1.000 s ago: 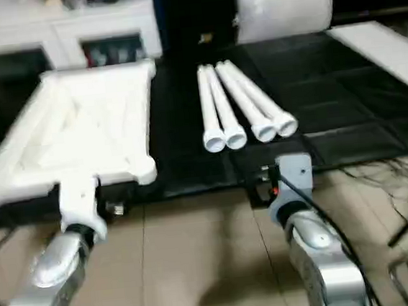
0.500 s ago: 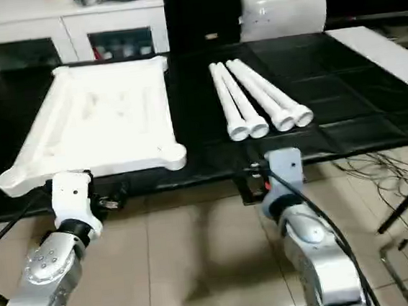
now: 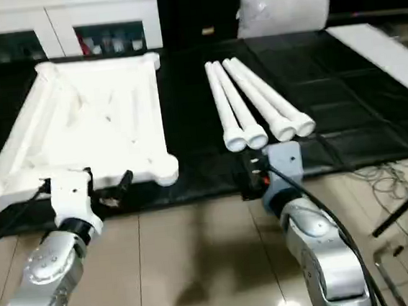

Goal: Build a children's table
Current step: Move to table

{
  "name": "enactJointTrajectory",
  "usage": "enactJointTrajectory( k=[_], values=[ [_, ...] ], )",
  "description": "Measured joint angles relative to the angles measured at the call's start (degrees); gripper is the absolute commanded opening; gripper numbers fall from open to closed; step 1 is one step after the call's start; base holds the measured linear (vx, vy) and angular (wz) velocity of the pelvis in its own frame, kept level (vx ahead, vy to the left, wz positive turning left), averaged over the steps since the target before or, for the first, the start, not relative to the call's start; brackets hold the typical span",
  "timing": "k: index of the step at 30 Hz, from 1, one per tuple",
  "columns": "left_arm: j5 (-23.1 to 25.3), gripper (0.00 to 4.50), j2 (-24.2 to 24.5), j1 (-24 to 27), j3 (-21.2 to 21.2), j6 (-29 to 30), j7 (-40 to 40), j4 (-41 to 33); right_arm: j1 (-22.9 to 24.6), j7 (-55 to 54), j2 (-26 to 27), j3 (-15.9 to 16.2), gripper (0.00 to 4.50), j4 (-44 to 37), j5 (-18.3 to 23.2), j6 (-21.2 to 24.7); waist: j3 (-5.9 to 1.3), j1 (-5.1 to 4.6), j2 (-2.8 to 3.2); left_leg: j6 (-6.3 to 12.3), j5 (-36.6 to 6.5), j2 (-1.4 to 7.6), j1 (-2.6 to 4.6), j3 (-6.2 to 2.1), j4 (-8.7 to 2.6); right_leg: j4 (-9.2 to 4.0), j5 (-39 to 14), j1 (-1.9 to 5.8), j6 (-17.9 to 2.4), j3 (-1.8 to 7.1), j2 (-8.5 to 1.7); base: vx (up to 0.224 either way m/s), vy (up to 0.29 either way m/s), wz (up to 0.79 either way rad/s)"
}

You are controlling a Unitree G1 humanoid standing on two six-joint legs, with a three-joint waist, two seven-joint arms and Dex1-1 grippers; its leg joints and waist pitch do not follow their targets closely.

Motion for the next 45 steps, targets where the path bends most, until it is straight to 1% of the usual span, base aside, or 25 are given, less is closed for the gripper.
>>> enactJointTrajectory(
  k=[1, 2, 3, 4, 5, 6, 8, 10, 13, 14, 15, 19, 21, 23, 25, 27, 28, 29, 31, 34, 36, 37, 39, 42, 45],
  values=[
    [-0.01, 4.48, 0.53, -0.17, 0.4, -0.01, -0.08, -0.6, -0.32, 0.42, 0.18, 0.21, 4.5, -1.04, 0.33, -0.51, 0.07, -0.21, 0.03, -1.11, -0.61, -0.27, 0.64, -0.75, -0.64, 0.63, -0.71, -0.33, -0.07, -0.02, 0.04, 0.209, -0.094, 0.22],
    [-0.03, 4.48, 1.31, 0.12, 1.68, 0.04, -0.22, -0.9, -1.74, 1.26, 1.26, 1.78, 4.5, -1.77, 1.12, -0.77, 0.06, -0.1, -0.11, -4.88, -0.7, -0.41, 1.78, -1.11, -1.21, 7.7, -1.71, -3.19, -0.27, 1.33, 0.31, 0.209, -0.094, 0.22],
    [-0.19, 4.48, 2.22, -0.13, 2.18, 0.22, -0.84, -0.87, -1.54, 1.55, 2.01, 2.51, 4.5, -2.97, 1.84, -0.85, 0.03, -0.27, -0.04, -6.46, -0.95, -0.51, 2.76, -1.19, -1.28, 11.17, -1.95, -4.86, 0.14, 2.02, 0.56, 0.158, -0.139, 0.05],
    [-0.35, 4.48, 2.54, -0.59, 2.34, 0.2, -1.47, -1.53, -1.08, 1.86, 1.95, 2.64, 4.5, -4.05, 2.34, -0.88, -0.2, 0.06, -0.52, -7.22, -1.38, -0.62, 3.5, -0.81, -1.31, 12.18, -1.78, -7.03, 0.53, 2.9, 1.02, 0.061, -0.132, 0.03],
    [-1.24, 4.48, 2.63, -1.11, 2.29, 0.19, -2.62, -2.89, -0.81, 2.22, 1.72, 2.46, 4.5, -4.74, 2.69, -0.83, -0.38, 0.15, -1.52, -8.16, -1.9, -1.39, 4.34, -0.09, -1.41, 10.56, -0.97, -9.45, 0.21, 3.94, 0.88, 0.061, -0.132, 0.03],
    [-1.79, 4.48, 2.61, -1.53, 2.07, 0.14, -3.37, -3.8, -0.39, 2.31, 1.49, 2.38, 4.5, -5.35, 2.71, -0.83, -0.36, 0.33, -3.21, -8.86, -2.45, -2.45, 5.07, 0.71, -1.37, 8.25, 1.99, -9.73, -2.89, 5.42, 0.39, 0.065, -0.125, 0.0],
    [-2.43, 4.48, 1.16, -1.79, -0.09, 0.25, -4.56, -3.84, 1.16, 2.28, 0.42, 1.61, 4.5, -5.13, 2.55, -0.59, 0.35, 1.63, -2.68, -4.83, -3.27, -2.36, 4.95, 1.09, 2.66, 7.82, 0.56, -7.54, -3.75, 6.15, 1.19, 0.117, -0.086, 0.02],
    [-2.78, 4.48, 1.37, -2.19, -0.78, 0.5, -5.05, -3.79, 1.72, 1.51, 0.2, 0.85, 4.5, -4.75, 1.89, -0.34, 0.54, 2.1, -2.4, -6.05, -2.29, -2.49, 2.86, 1.1, 5.56, 5.93, 0.76, -4.88, -4.16, 5.95, 1.4, 0.108, -0.042, -0.06],
    [-2.53, 4.48, 2.3, -3.21, -0.61, 1.1, -5.25, -3.59, 1.67, -0.04, 0.18, 0.51, 4.5, -4.81, 0.77, 0.64, 0.72, 2.85, 0.55, -8.65, 0.87, 0.1, 0.62, 1.18, -0.04, 3.88, 0.29, -1.44, -4.3, 3.92, 3.35, 0.11, 0.022, -0.04],
    [-2.25, 4.48, 2.46, -3.15, -0.67, 1.37, -5.5, -3.38, 1.75, -0.43, 0.21, 0.37, 4.5, -4.62, 0.55, 0.79, 0.76, 2.76, 2.5, -9.52, 3.49, 1.4, 0.94, 0.98, -1.27, 3.69, -0.05, -0.51, -4.1, 3.2, 4.3, 0.118, 0.083, 0.01],
    [-1.73, 4.48, 3.14, -2.63, -0.55, 1.68, -5.63, -2.18, 1.88, -1.12, 0.96, 0.77, 4.5, -3.54, 0.02, 1.36, 0.97, 2.28, 2.99, -10.14, 3.46, 1.55, 1.83, 1.08, -1.14, 3.76, -0.72, -0.05, -3.91, 2.8, 3.96, 0.118, 0.132, -0.07],
    [-1.02, 4.48, 3.2, -2.33, -0.19, 2.51, -5.58, 1.0, 2.11, -1.65, 1.14, 2.45, 4.5, -3.14, -0.61, 1.57, 0.74, -0.61, 1.44, -9.05, 2.61, 0.27, 2.55, 1.05, -1.5, 9.88, -1.43, -4.26, -4.21, 3.27, 3.39, 0.126, 0.062, 0.01],
    [-1.07, 4.48, 2.7, -2.45, -0.55, 2.53, -5.58, 0.56, 2.21, -1.86, 1.21, 2.4, 4.5, -3.22, -0.72, 1.38, 0.22, -1.48, -0.62, -9.09, 1.92, -0.87, 3.24, 2.01, -1.45, 8.08, 0.13, -7.07, -3.03, 4.26, 1.49, 0.123, -0.018, 0.05],
    [-1.16, 4.48, 1.6, -2.46, -1.84, 2.72, -5.61, 0.49, 2.68, -2.17, 1.08, 2.03, 4.5, -3.1, -0.85, 1.37, 0.24, -1.14, -1.91, -7.97, 0.73, -1.67, 3.31, 2.43, -0.53, 6.78, 1.89, -6.56, -2.64, 5.8, 1.04, 0.116, -0.094, 0.06],
    [-1.26, 4.48, 1.45, -2.66, -2.81, 2.76, -5.98, 0.4, 2.67, -2.52, 1.32, 0.93, 4.5, -2.66, -1.21, 1.4, 0.23, 0.38, -1.28, -5.85, -0.25, -1.74, 1.67, 1.36, 3.7, 5.52, 1.75, -5.14, -3.08, 5.89, 1.66, 0.126, -0.076, -0.1],
    [-1.24, 4.48, 2.21, -2.92, -2.04, 2.73, -6.14, 0.3, 2.11, -2.58, 1.71, 0.85, 4.5, -2.69, -1.18, 1.35, 0.01, 1.82, -0.4, -7.25, 0.63, -0.65, 0.11, 0.99, 2.24, 4.79, 1.41, -3.66, -3.68, 5.18, 2.34, 0.124, -0.034, -0.07],
    [-1.22, 4.48, 2.24, -2.93, -1.8, 2.73, -6.16, 0.29, 1.94, -2.6, 1.73, 0.86, 4.5, -2.78, -1.17, 1.21, 0.07, 2.19, 0.58, -7.72, 1.1, 0.61, 0.02, 1.1, -0.75, 4.44, 1.1, -2.79, -3.69, 4.22, 3.1, 0.132, 0.047, 0.02],
    [-1.17, 4.48, 2.48, -2.75, -1.58, 2.71, -6.16, 0.27, 1.93, -2.62, 1.75, 0.91, 4.5, -2.51, -1.18, 1.15, 0.1, 2.58, 1.79, -10.03, 3.75, 1.78, 0.53, 1.2, -0.54, 4.4, 0.52, -1.8, -3.55, 3.71, 3.69, 0.132, 0.047, 0.02],
    [-1.06, 4.48, 2.96, -2.18, -0.77, 2.75, -6.15, 0.28, 1.44, -2.43, 2.43, 2.55, 4.5, -2.21, -1.12, 1.16, 0.27, 2.21, 1.27, -10.09, 3.22, 1.28, 1.22, 0.87, -1.25, 4.71, -0.73, -2.16, -5.68, 3.63, 3.54, 0.154, 0.076, 0.04],
    [-0.64, 4.48, 3.32, -1.84, -0.12, 2.97, -6.14, 0.34, 0.08, -2.16, 2.1, 2.96, 4.5, -2.18, -0.67, 1.13, -0.01, 0.25, 0.38, -9.0, 2.49, 0.47, 1.99, 0.89, -1.36, 10.12, -1.09, -5.31, -4.42, 3.33, 2.38, 0.139, 0.038, 0.03],
    [-0.55, 4.48, 3.3, -2.05, -0.4, 2.99, -6.16, 0.29, -0.06, -2.01, 1.89, 2.32, 4.5, -2.19, -0.56, 1.12, -0.22, -0.54, -0.87, -9.09, 1.95, -0.43, 2.66, 1.76, -1.39, 7.87, 0.2, -7.47, -3.12, 4.3, 1.14, 0.101, -0.009, 0.04],
    [-0.69, 4.48, 2.99, -2.25, -0.36, 3.04, -6.26, 0.34, -0.25, -1.6, 1.66, 2.11, 4.5, -2.1, -0.35, 1.24, -0.32, -0.49, -2.25, -9.24, 1.5, -1.21, 2.65, 2.17, -1.05, 6.62, 2.91, -7.18, -1.9, 5.19, 0.44, 0.06, -0.083, 0.04],
    [-1.7, 4.48, 2.04, -2.45, -1.68, 3.56, -6.98, 0.24, -0.14, -0.94, 1.06, 0.79, 4.5, -0.96, 0.04, 1.78, -0.17, 0.94, -1.45, -6.36, 1.0, -1.15, 2.17, 1.55, -0.36, 6.11, 2.56, -6.95, -2.99, 5.79, 1.09, 0.062, -0.084, -0.03],
    [-2.43, 4.48, 4.3, -2.46, -1.11, 4.83, -8.89, -0.33, -0.98, 0.73, -0.31, 0.07, 4.5, -0.87, 0.89, 1.89, -0.38, 1.86, -0.78, -11.51, 1.93, -0.22, 1.68, 0.87, -1.0, 6.34, 2.77, -7.18, -2.55, 5.79, 2.1, 0.073, -0.045, -0.08],
    [-4.53, 4.48, 6.63, -1.38, -0.37, 6.5, -12.69, -0.64, -1.99, 5.18, -2.9, 1.61, 4.5, -1.08, 2.6, 1.99, -0.26, 2.4, -0.62, -11.71, 2.03, -0.06, 1.22, 0.72, -0.91, 5.42, 3.35, -7.22, -2.66, 5.8, 2.3, 0.0, 0.0, 0.0]
  ],
)
